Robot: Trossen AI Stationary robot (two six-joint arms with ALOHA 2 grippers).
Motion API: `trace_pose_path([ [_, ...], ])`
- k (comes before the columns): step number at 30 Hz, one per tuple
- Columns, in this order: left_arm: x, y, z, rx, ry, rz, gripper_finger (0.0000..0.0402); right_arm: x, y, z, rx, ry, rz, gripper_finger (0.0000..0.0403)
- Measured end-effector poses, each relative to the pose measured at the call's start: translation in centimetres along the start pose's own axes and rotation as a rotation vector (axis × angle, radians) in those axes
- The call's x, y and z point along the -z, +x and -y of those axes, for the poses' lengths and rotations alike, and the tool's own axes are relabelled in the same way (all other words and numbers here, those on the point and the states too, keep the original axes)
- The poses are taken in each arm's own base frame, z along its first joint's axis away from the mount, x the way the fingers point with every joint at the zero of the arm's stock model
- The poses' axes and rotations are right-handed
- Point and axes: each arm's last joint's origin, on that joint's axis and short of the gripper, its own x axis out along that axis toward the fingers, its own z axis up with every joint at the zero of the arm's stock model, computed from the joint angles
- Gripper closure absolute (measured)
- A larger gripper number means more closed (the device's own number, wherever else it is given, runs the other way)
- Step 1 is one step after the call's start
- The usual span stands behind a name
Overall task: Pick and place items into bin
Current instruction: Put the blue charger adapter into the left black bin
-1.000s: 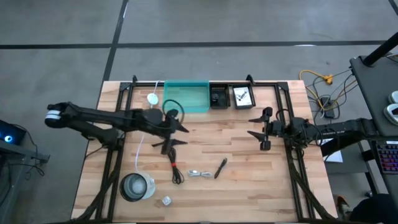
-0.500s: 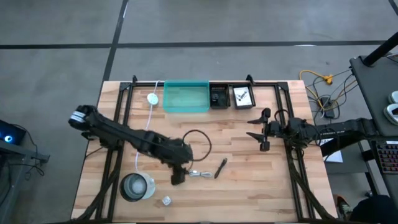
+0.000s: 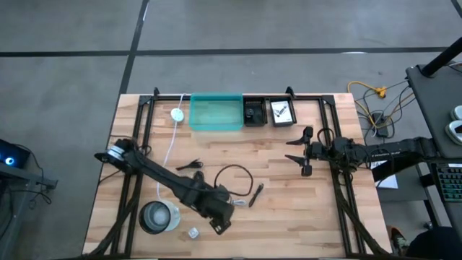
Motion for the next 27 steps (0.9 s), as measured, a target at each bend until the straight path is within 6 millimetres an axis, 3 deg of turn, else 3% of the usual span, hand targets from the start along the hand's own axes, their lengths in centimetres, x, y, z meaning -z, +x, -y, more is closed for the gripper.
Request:
trace_pose_path([
  [8,1.3,3.4,0.3,-0.097,-0.165,-0.195,0.0183,-0.2,0.0,0.0,0.003,-0.047,0.018,0.0188],
  [18,2.6,4.4,0.3,-0.152,-0.275,-0.253,0.0183,-0.2,0.0,0.0,0.003,-0.069,0.019,0.0188],
  [27,4.0,5.7,-0.2,-0.191,-0.254,-0.270,0.0183,-0.2,0.0,0.0,0.003,-0.067,0.018,0.0188],
])
